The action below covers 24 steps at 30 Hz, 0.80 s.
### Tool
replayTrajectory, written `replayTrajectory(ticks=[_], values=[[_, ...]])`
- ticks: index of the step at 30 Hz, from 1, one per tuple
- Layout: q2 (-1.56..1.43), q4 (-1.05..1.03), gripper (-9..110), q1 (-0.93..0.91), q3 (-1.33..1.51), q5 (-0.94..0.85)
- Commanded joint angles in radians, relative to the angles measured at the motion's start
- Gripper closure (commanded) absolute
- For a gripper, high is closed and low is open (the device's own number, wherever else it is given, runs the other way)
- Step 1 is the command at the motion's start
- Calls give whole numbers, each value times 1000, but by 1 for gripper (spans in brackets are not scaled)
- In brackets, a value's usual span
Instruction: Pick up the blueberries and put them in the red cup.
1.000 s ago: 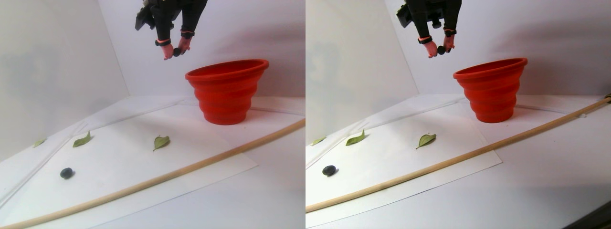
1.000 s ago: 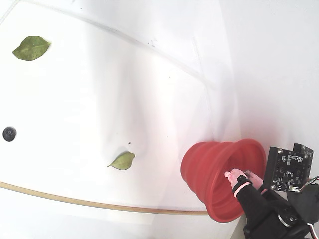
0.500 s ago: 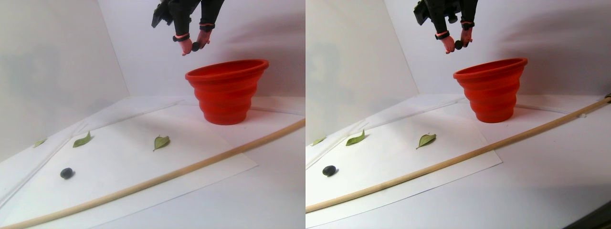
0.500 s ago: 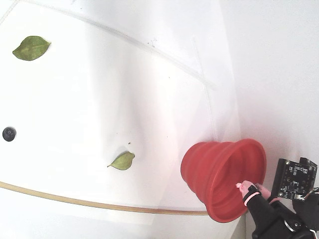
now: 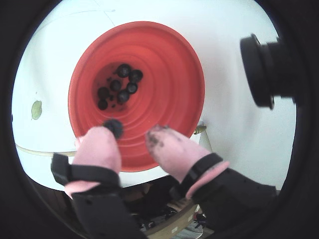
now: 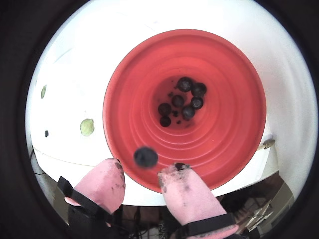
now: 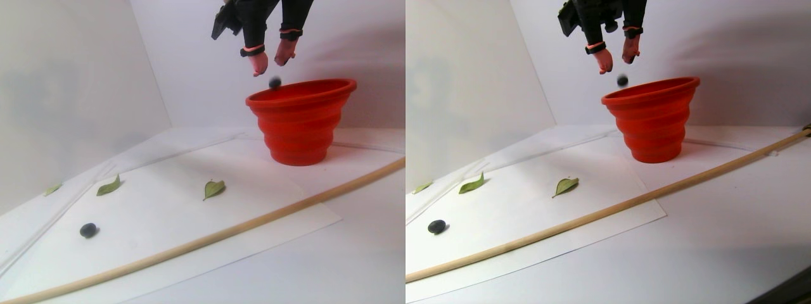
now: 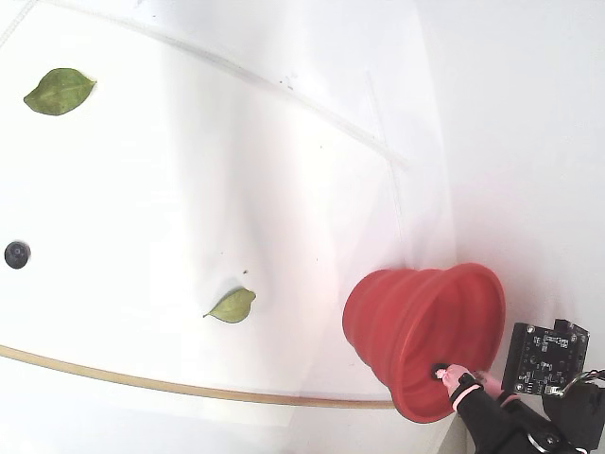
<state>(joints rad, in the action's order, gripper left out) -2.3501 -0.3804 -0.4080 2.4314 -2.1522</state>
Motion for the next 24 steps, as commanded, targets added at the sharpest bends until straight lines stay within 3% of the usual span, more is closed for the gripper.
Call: replayTrajectory(ticks=[1,24], values=[[-104,-6,86,-5,-11,-5],[-107,-5,86,176,12,-8]])
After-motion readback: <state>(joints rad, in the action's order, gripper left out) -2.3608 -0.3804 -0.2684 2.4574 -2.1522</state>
